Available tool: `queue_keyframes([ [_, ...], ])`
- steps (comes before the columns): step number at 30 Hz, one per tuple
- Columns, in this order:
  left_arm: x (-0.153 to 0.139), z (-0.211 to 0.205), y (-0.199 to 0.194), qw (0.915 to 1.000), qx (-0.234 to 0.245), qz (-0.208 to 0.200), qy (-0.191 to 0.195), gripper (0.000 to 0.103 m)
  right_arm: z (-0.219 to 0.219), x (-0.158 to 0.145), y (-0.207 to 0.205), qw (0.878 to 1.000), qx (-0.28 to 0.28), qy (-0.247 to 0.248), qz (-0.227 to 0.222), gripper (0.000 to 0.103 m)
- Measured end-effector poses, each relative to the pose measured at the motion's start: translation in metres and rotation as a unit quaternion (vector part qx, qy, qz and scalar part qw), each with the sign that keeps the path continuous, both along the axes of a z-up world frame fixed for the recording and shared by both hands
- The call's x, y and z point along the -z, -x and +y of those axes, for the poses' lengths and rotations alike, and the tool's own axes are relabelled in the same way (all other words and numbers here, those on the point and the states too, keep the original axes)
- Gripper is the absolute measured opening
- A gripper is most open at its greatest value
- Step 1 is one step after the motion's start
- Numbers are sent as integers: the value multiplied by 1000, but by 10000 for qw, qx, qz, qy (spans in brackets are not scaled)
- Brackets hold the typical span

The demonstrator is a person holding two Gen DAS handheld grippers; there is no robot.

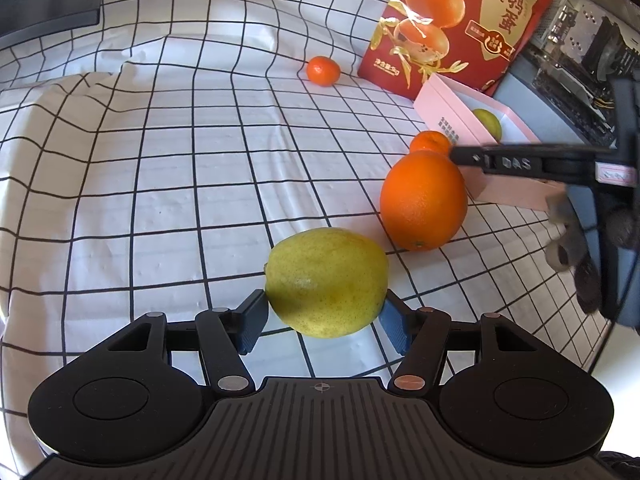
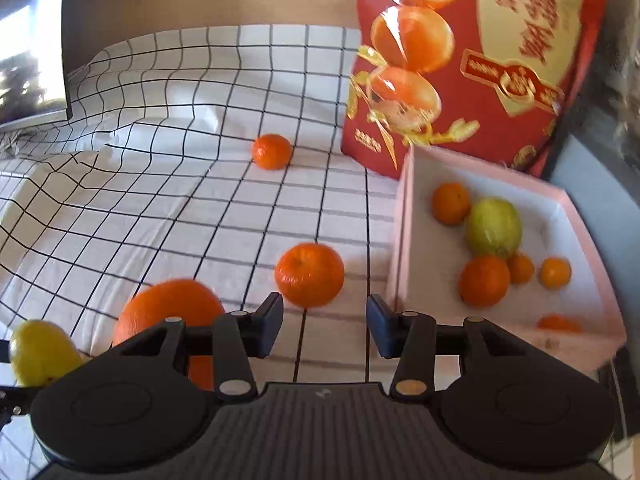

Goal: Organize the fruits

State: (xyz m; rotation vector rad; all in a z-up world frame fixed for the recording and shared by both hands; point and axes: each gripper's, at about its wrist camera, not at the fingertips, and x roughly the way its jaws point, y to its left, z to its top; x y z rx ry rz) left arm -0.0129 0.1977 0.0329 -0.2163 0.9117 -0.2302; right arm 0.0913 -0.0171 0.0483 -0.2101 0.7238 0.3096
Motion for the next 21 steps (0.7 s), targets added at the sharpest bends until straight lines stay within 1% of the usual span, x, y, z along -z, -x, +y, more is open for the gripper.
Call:
queue_keyframes([
  [3, 0, 0, 2, 10000, -45, 13, 21, 66, 12, 1, -12, 9996, -154, 205, -107, 46],
  [7, 1, 0, 3, 10000, -63, 49, 34, 66, 26, 10, -33, 9992, -271, 308, 1, 46],
  [12, 2, 0, 7, 9999, -57, 91, 41, 66, 34, 18, -61, 9992, -221, 262, 215, 46],
  [16, 2, -2, 8, 9999, -87, 74, 8, 66, 39, 22, -69, 9990, -178, 329, 238, 50],
  [17, 2, -2, 7, 9999, -73, 69, -2, 66, 39, 22, -69, 9990, -193, 331, 233, 50],
  [18, 2, -3, 7, 10000, -53, 64, -18, 66, 40, 22, -69, 9990, -205, 340, 225, 41],
  [20, 2, -4, 6, 10000, -10, 51, -67, 65, 41, 21, -67, 9986, -283, 379, 225, 32],
  [21, 2, -5, 5, 10000, 7, 39, -86, 65, 42, 20, -65, 9983, -303, 471, 165, 30],
])
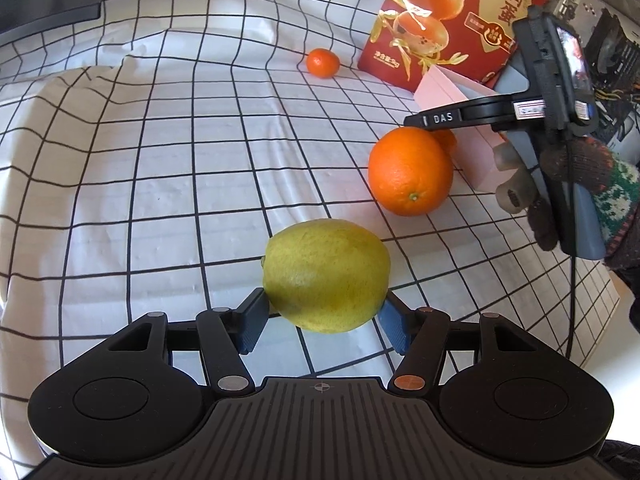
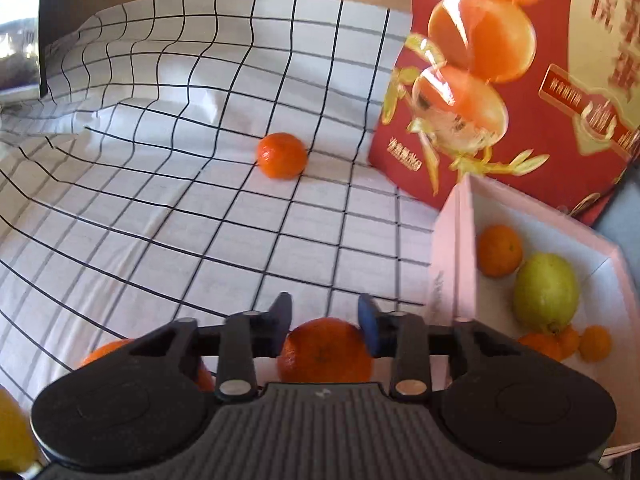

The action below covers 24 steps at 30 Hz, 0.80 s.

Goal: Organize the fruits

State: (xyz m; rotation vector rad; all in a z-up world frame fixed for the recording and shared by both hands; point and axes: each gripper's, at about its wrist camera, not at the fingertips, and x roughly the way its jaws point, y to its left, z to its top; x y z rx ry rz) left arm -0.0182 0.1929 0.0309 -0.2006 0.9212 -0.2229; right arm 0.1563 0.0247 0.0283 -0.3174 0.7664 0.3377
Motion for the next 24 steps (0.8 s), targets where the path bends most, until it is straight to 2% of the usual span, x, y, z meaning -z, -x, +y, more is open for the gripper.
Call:
queue_keyframes([
  [3, -1, -3, -1, 9999, 61, -86, -110, 65, -3, -7, 10, 9999, -84, -33, -67, 20],
  [5, -2, -6, -3, 9997, 114, -136, -188, 65, -7, -13, 16, 9998, -134, -106, -68, 19],
  [15, -1, -3, -4, 9999, 65, -145, -67, 65, -25, -23, 40, 9995, -97, -301, -13, 19],
  [24, -1, -4, -7, 9998, -96, -151, -3, 65, -50, -25, 83, 9982, -69, -586, 99, 20],
])
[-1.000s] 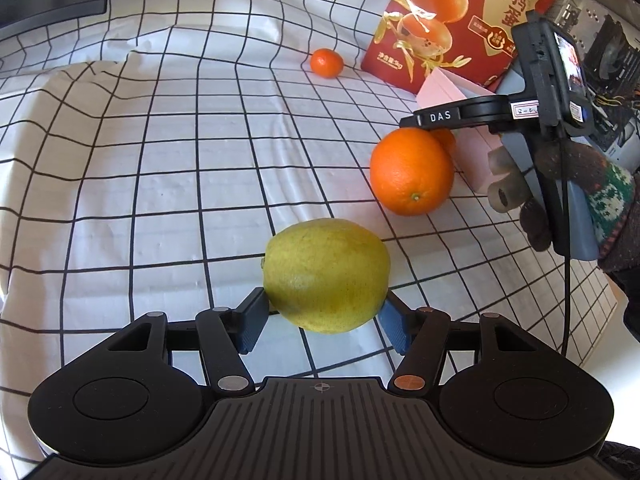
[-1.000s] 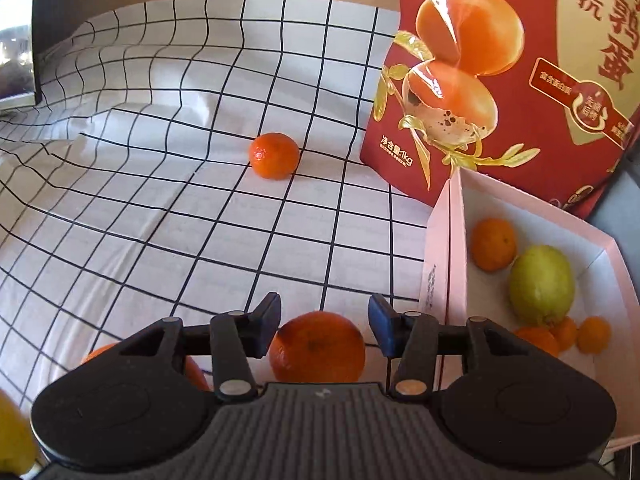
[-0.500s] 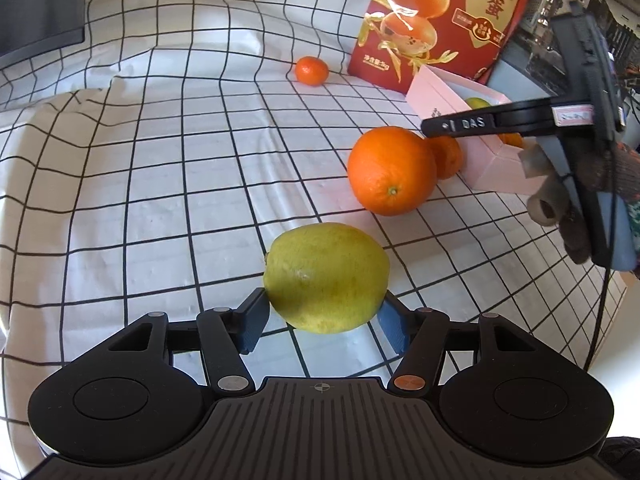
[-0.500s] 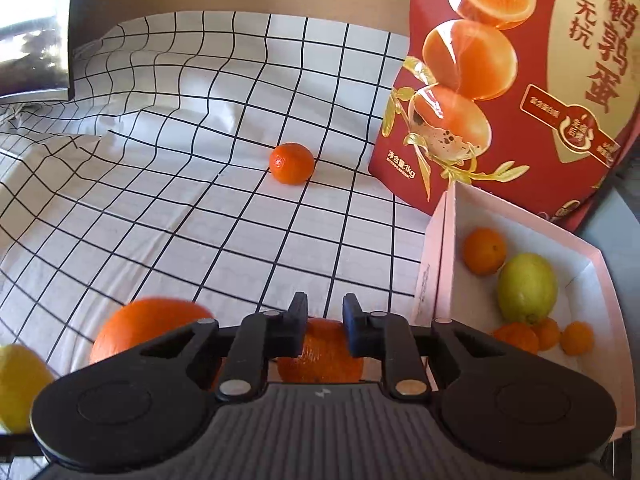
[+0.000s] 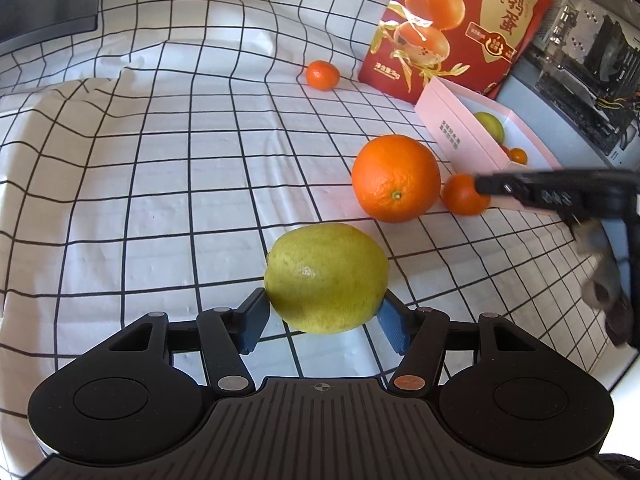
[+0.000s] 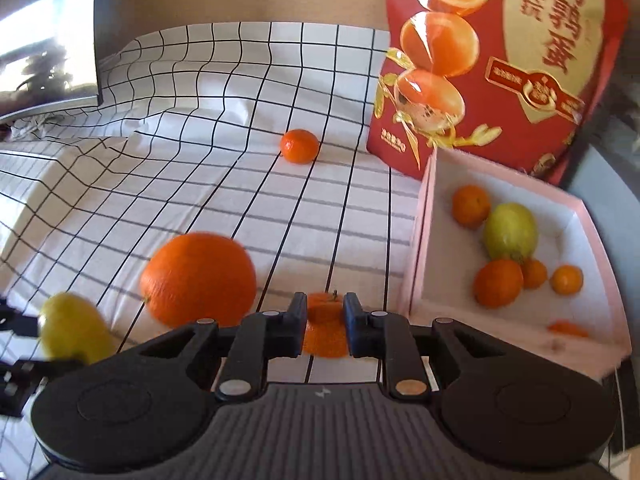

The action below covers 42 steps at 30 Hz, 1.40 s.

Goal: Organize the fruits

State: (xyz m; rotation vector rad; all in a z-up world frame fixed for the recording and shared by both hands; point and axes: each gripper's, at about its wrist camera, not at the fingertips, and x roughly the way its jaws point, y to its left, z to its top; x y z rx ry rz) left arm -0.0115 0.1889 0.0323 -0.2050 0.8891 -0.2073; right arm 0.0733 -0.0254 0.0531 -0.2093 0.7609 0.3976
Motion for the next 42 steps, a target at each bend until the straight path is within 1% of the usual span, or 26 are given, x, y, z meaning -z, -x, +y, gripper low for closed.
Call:
queue_keyframes([
  [2, 1, -1, 0, 10000, -2, 9, 13, 65, -9, 1, 9, 9998, 15, -155, 133, 20],
  [4, 3, -1, 0, 10000, -9, 34, 56, 64, -17, 2, 18, 9993, 77, -271, 239, 29],
  [5, 5, -2, 1, 10000, -20, 42, 66, 63, -20, 2, 23, 9992, 100, -300, 233, 43],
  [6, 5, -2, 1, 10000, -22, 16, 52, 63, -23, 2, 28, 9992, 127, -325, 180, 51],
  [7, 5, -2, 2, 10000, -28, 7, 39, 63, -25, 1, 31, 9993, 150, -330, 116, 63],
  [8, 4, -2, 1, 10000, -38, 12, 41, 63, -25, 2, 33, 9993, 154, -337, 71, 65],
  [12, 4, -1, 1, 9999, -101, 7, 89, 63, -19, 13, 23, 9989, 190, -372, 207, 65],
  [16, 4, -3, 1, 9999, -137, -19, 75, 63, -6, 27, 4, 9986, 355, -338, 184, 65],
  [19, 0, -7, 2, 9998, -115, -60, -115, 62, 3, 36, -8, 9987, 465, -128, 181, 65],
  [22, -7, -9, 5, 9995, -54, -184, -257, 62, 9, 43, -13, 9986, 462, 32, 251, 57],
  [29, -19, -14, 1, 9989, 57, -315, -346, 62, 6, 45, -7, 9987, 422, -54, 289, 55],
  [31, -20, -14, -3, 9989, 53, -338, -333, 62, 6, 44, -6, 9987, 423, -48, 292, 54],
  [32, -21, -14, -5, 9988, 47, -354, -333, 62, 7, 44, -6, 9987, 423, -22, 283, 49],
  [33, -21, -15, -7, 9987, 41, -365, -340, 62, 7, 43, -5, 9987, 420, -1, 274, 48],
  [35, -21, -15, -13, 9987, -7, -368, -356, 62, 7, 43, -3, 9987, 391, -42, 333, 48],
  [38, -17, -14, -22, 9988, -66, -288, -401, 62, 8, 41, 5, 9988, 313, -36, 388, 48],
  [42, -11, -15, -30, 9993, -14, -78, -374, 65, 4, 40, 19, 9984, 258, -132, 495, 48],
])
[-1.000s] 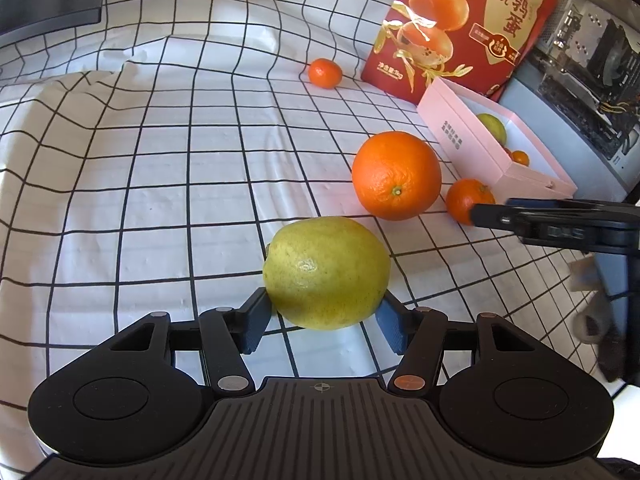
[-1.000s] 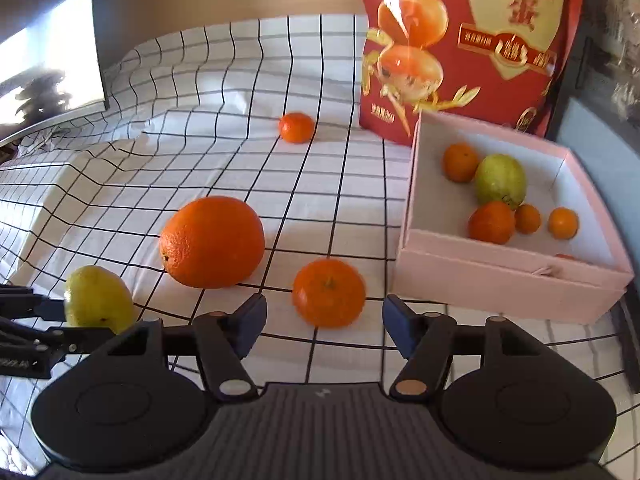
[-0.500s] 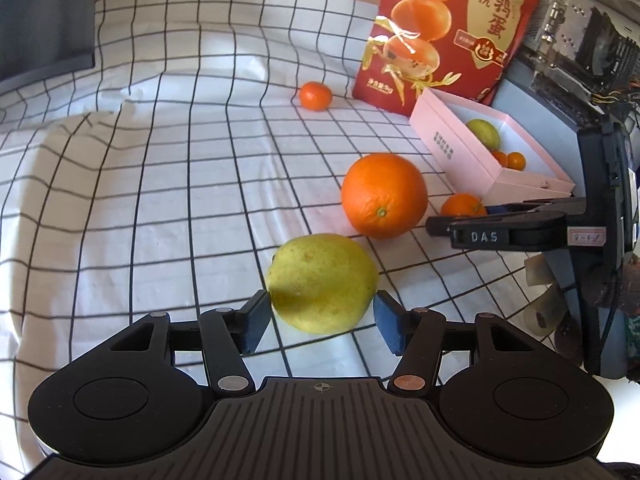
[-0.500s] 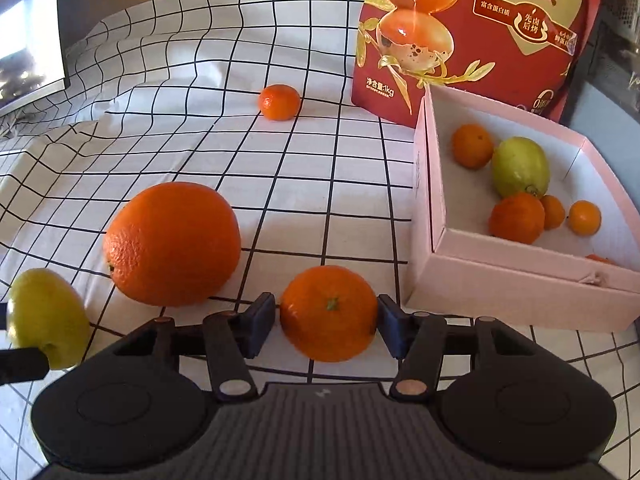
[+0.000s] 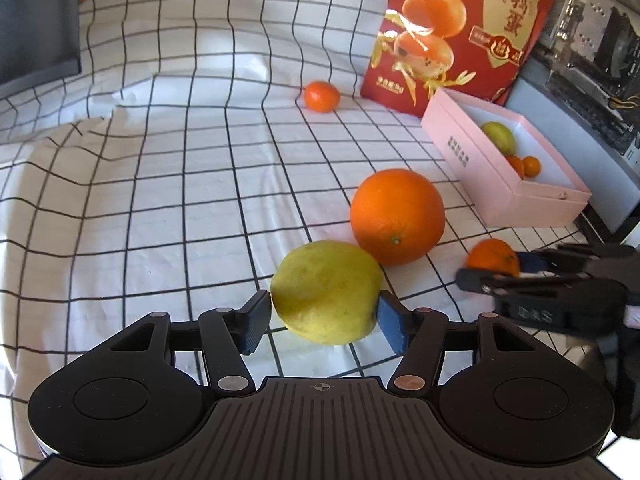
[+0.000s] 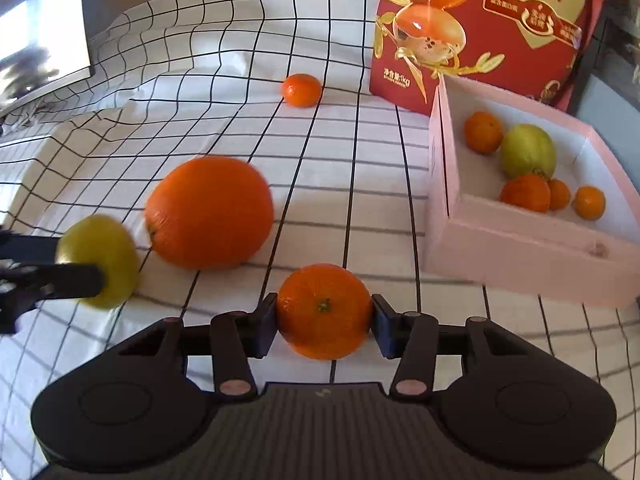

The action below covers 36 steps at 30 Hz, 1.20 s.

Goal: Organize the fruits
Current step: 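Open the right tool beside the tangerine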

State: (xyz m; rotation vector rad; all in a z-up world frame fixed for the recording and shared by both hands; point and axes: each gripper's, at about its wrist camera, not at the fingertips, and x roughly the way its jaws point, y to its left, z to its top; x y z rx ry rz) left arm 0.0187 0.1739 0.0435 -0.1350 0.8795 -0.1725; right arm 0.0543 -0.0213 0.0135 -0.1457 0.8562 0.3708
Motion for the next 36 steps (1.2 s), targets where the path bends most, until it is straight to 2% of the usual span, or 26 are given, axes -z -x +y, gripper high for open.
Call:
queue_keyframes([
  [5, 4, -1, -9, 9999, 22, 89, 138, 66, -21, -2, 22, 9997, 247, -40, -3, 48],
  [10, 8, -7, -16, 9999, 133, 52, 80, 70, -45, 2, 41, 9990, 432, -56, -67, 50],
  [13, 10, -7, -17, 9999, 142, 37, 62, 72, -51, 4, 45, 9989, 449, -80, -73, 60],
  [15, 10, -5, -16, 9998, 161, 16, 76, 72, -51, 6, 46, 9986, 512, -50, -116, 70],
  [21, 10, -3, -1, 9995, 288, -97, 24, 71, -46, 13, 49, 9981, 521, -68, -331, 86],
  [26, 11, 7, 13, 9993, 316, -29, 192, 70, -44, 16, 46, 9977, 562, -95, -367, 94],
  [30, 10, 7, 23, 9992, 378, 39, 135, 70, -42, 18, 45, 9978, 533, -104, -385, 101],
  [36, 10, 6, 22, 9994, 301, 87, 126, 70, -39, 19, 45, 9973, 585, -141, -411, 103],
])
